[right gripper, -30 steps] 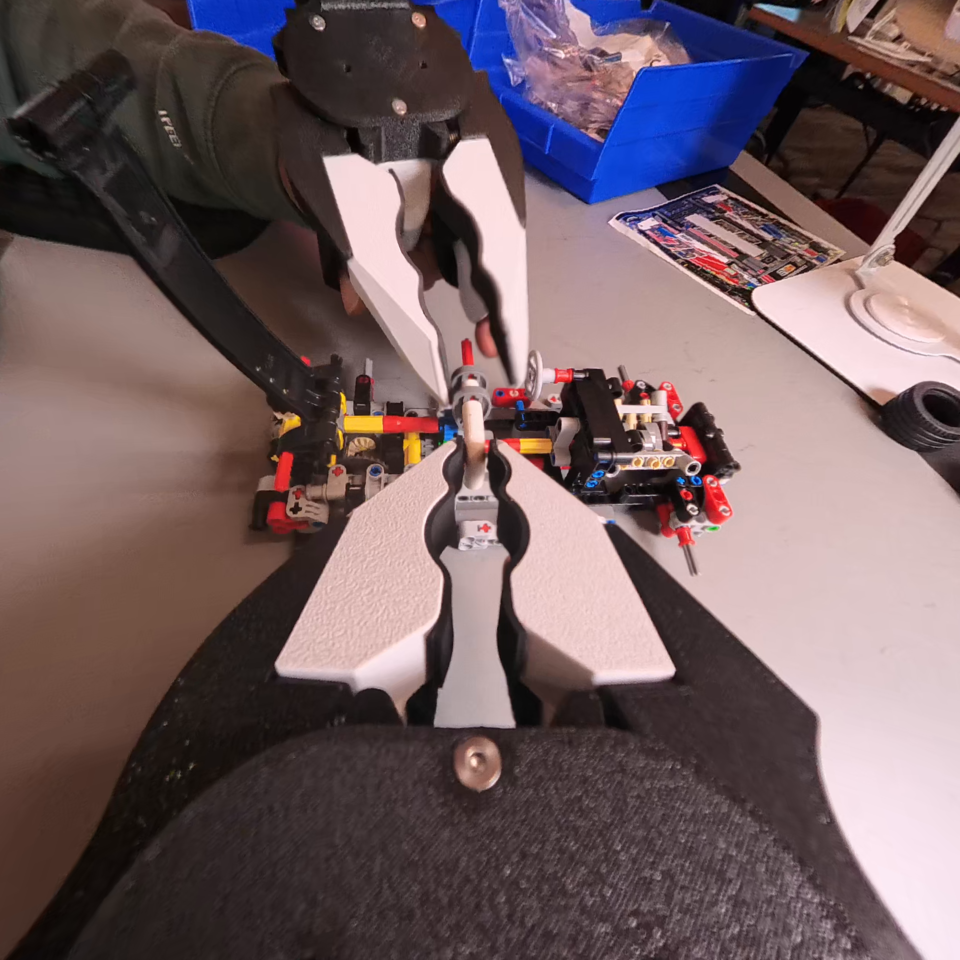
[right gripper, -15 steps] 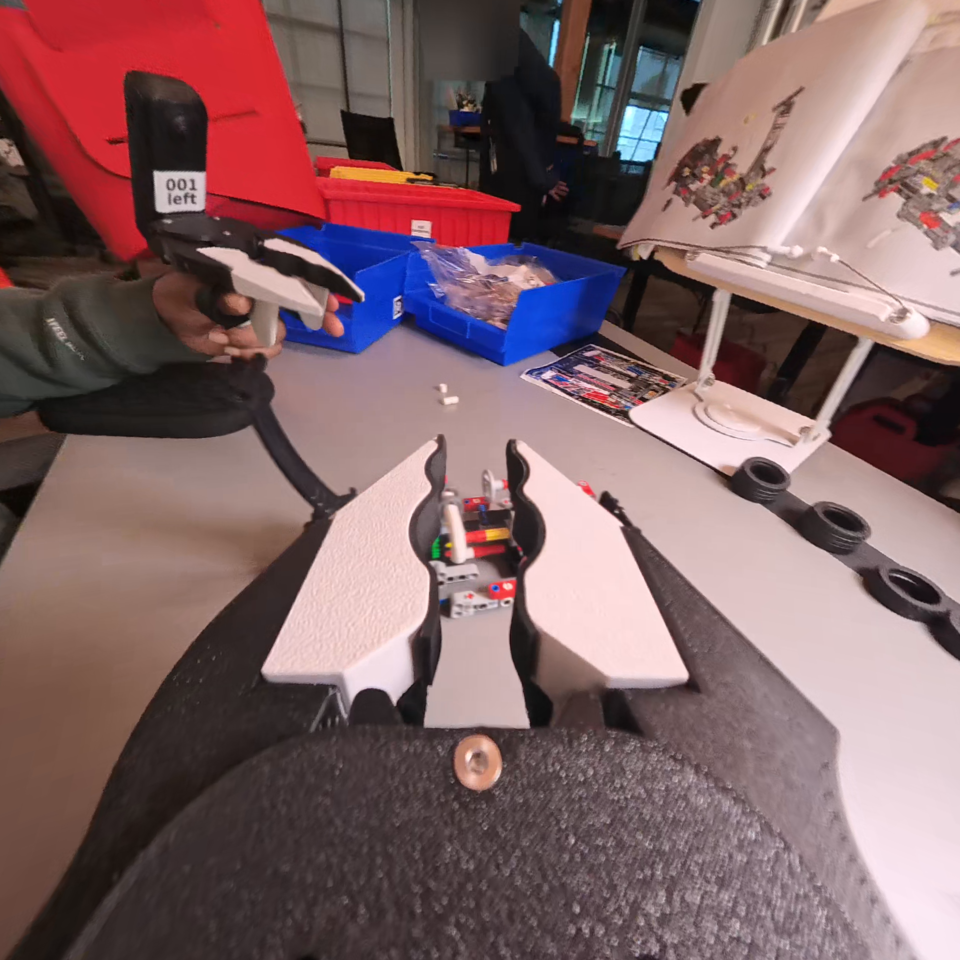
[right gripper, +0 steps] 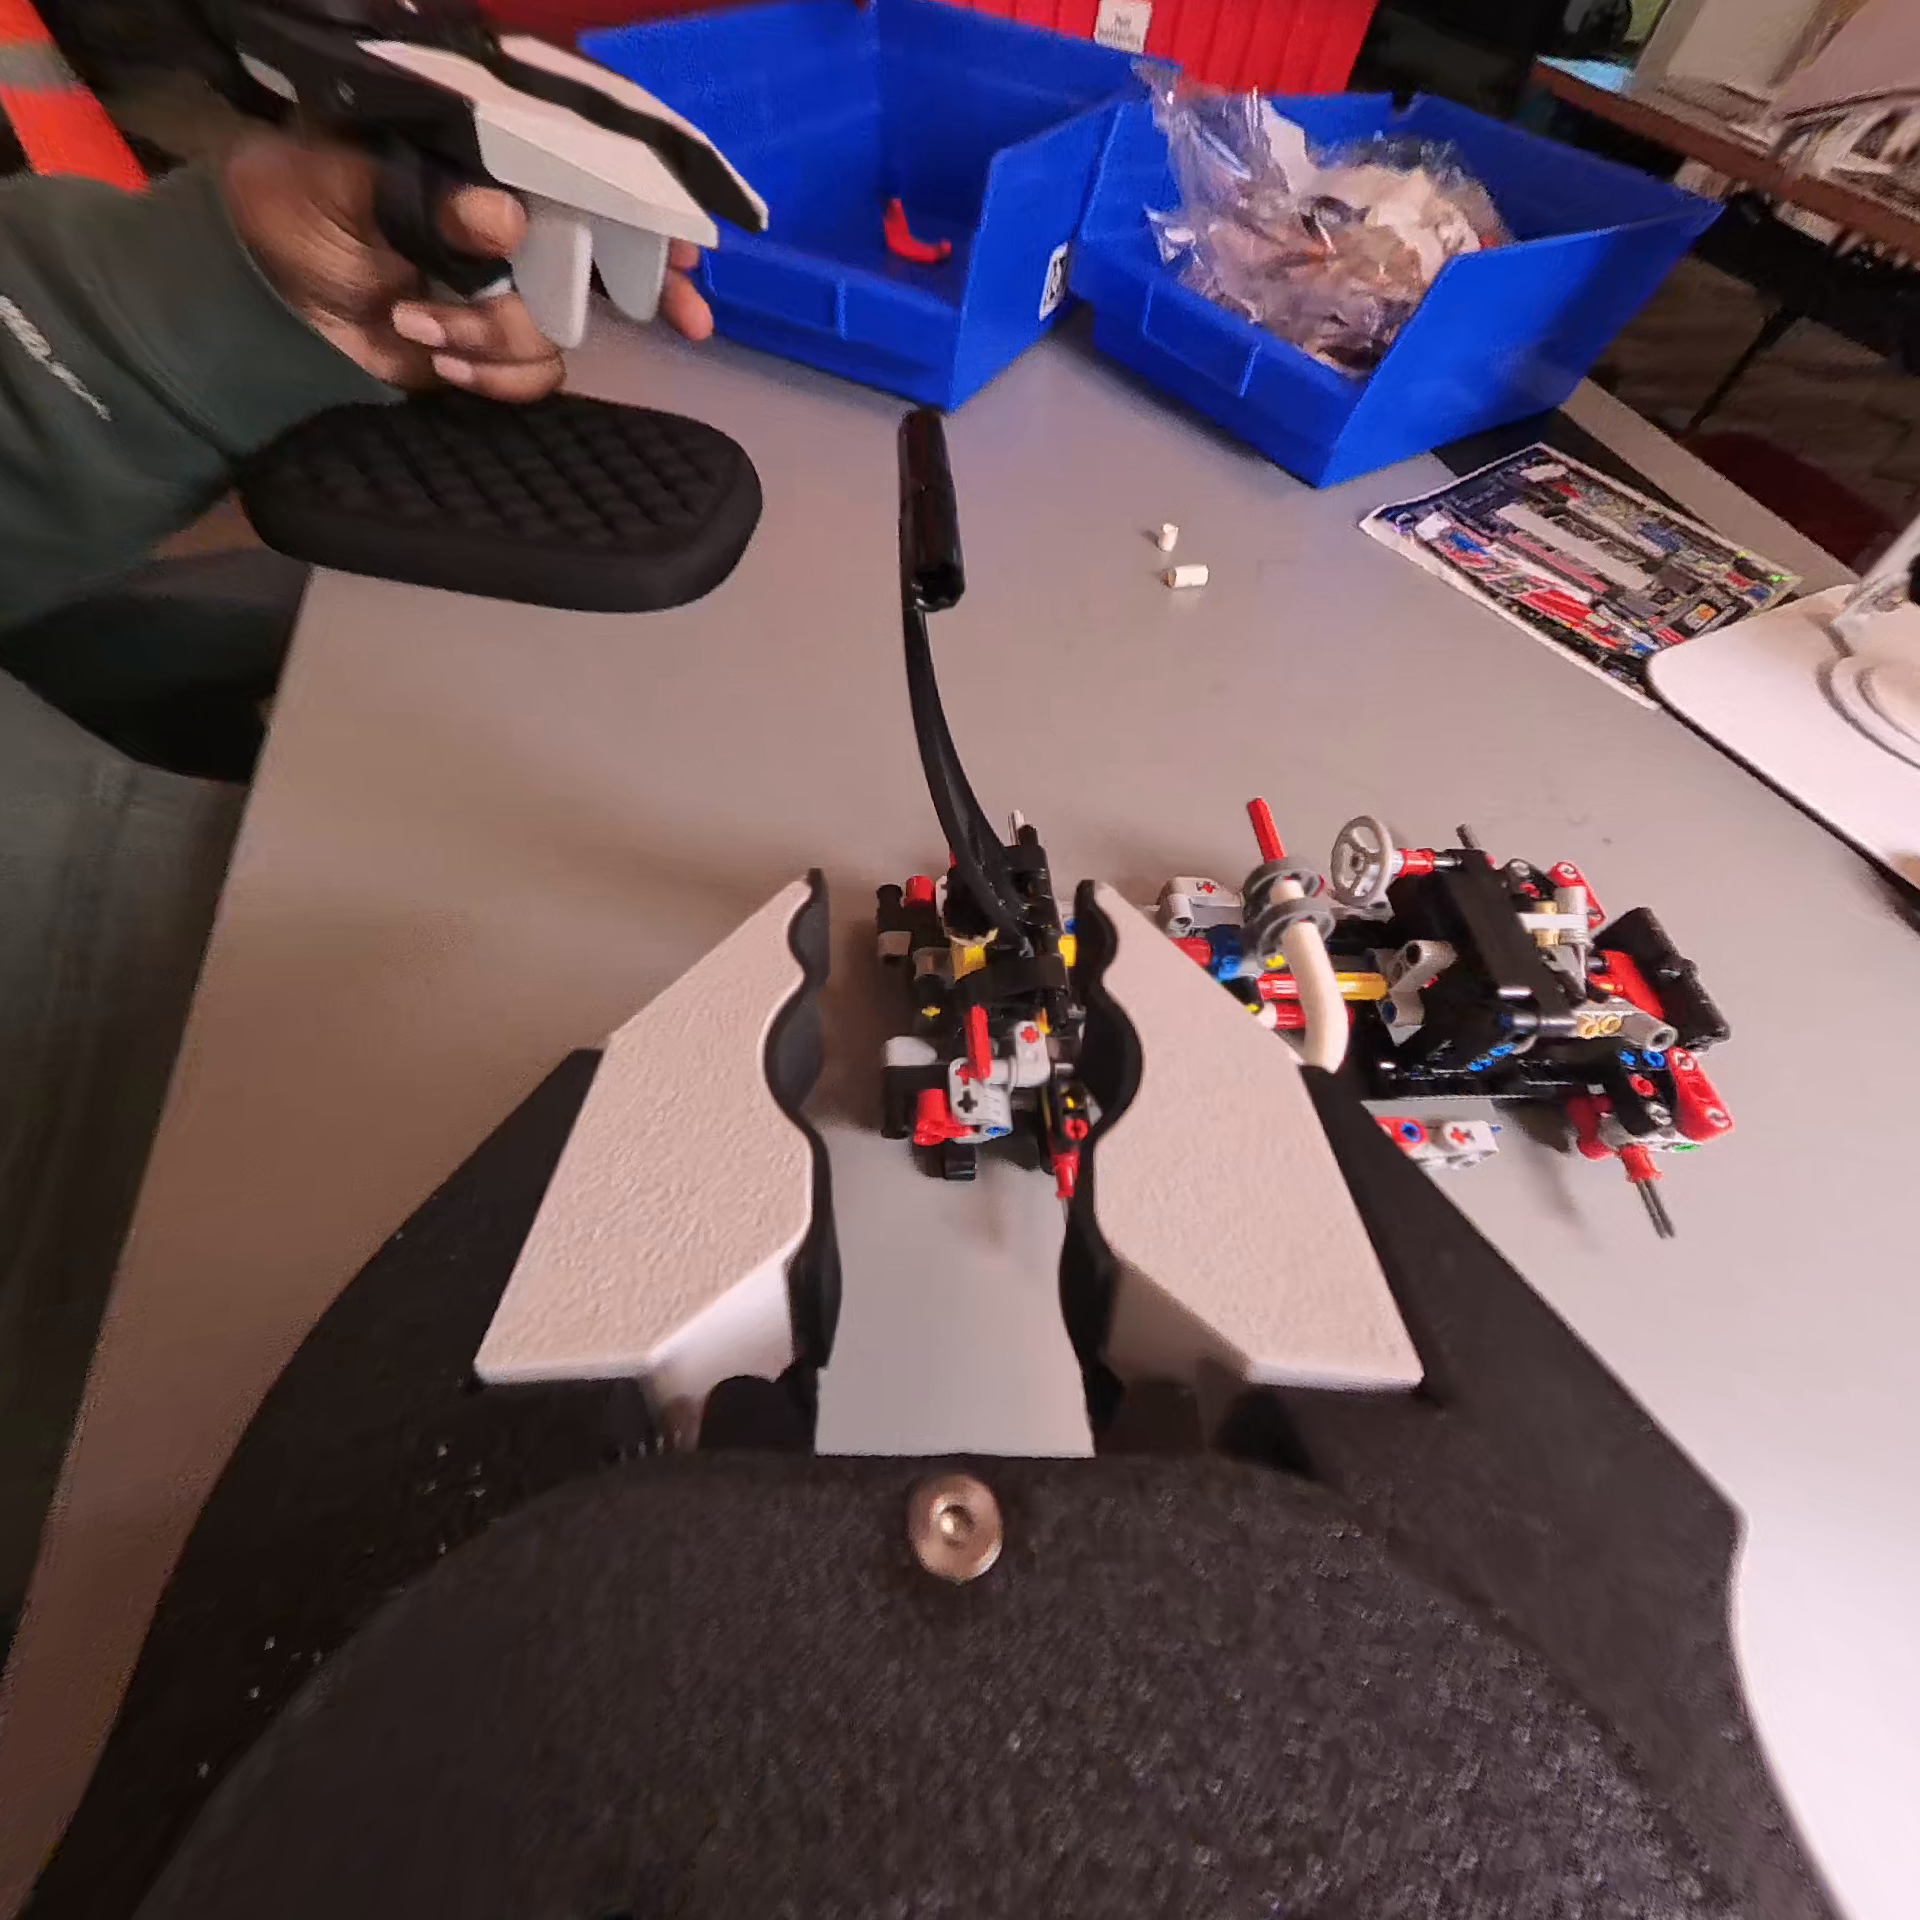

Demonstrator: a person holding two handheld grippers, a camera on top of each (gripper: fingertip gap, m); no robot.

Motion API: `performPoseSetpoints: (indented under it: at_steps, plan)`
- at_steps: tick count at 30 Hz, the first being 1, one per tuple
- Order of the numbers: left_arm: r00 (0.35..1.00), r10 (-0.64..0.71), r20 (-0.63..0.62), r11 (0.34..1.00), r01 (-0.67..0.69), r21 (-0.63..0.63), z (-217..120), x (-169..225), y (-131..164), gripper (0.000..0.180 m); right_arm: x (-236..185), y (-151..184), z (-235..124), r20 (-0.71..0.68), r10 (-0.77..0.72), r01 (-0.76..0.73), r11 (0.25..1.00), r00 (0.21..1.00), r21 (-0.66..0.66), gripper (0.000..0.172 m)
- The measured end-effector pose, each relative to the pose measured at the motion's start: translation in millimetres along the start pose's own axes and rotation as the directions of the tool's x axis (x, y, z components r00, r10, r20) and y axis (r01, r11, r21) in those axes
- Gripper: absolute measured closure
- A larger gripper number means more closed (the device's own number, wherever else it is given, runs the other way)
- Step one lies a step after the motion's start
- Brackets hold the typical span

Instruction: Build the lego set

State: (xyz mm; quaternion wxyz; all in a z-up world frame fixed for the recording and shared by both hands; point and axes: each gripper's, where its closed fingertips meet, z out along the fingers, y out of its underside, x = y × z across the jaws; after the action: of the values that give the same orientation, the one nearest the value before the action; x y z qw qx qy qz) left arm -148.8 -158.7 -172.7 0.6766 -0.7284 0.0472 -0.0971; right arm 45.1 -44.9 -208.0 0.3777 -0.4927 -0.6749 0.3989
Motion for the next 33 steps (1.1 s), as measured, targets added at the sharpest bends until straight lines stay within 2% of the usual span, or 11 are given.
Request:
performPoseSetpoints:
  at_steps: [2,4,5,11,16,21,26,29,33]
  plan:
    - [1.000,0.020,0.002,0.999,-0.020,-0.039,6.5,2.7,8.9,0.161,1.3,5.1,9.4,-0.004,-0.027,0.027,0.999,1.000,-0.033,0.146]
    - [0.999,0.048,0.012,0.999,-0.048,-0.025,9.2,4.5,5.0,0.162,7.6,7.6,11.4,-0.025,-0.054,0.053,0.998,0.998,-0.036,0.168]
    - [0.998,0.055,0.008,0.998,-0.054,-0.022,10.6,5.9,4.3,0.164,11.1,8.3,8.8,-0.027,-0.070,0.069,0.997,0.997,-0.040,0.171]
    - [0.997,0.070,-0.041,0.991,-0.075,-0.112,22.7,8.9,15.3,0.163,39.7,23.0,-20.8,0.013,-0.048,0.049,0.997,0.999,-0.068,0.171]
    - [0.993,0.111,-0.043,0.980,-0.117,-0.162,36.1,9.4,23.2,0.163,60.1,28.6,-32.8,-0.106,-0.136,0.131,0.990,0.985,-0.054,0.169]
    - [0.989,0.145,-0.017,0.978,-0.146,-0.149,37.8,9.6,22.6,0.164,72.3,41.9,-44.3,-0.245,-0.293,0.266,0.954,0.924,-0.137,0.168]
    - [0.992,0.128,0.006,0.987,-0.127,-0.097,33.6,6.2,15.8,0.164,56.8,51.2,-53.4,-0.226,-0.235,0.209,0.969,0.945,-0.134,0.158]
    - [0.992,0.129,0.001,0.987,-0.129,-0.092,33.9,6.8,15.5,0.162,45.2,63.3,-38.8,-0.192,-0.252,0.208,0.953,0.948,-0.221,0.144]
    - [0.988,0.153,-0.006,0.983,-0.153,-0.107,35.4,9.5,18.9,0.160,63.7,81.4,-25.4,-0.232,-0.343,0.246,0.898,0.910,-0.364,0.147]
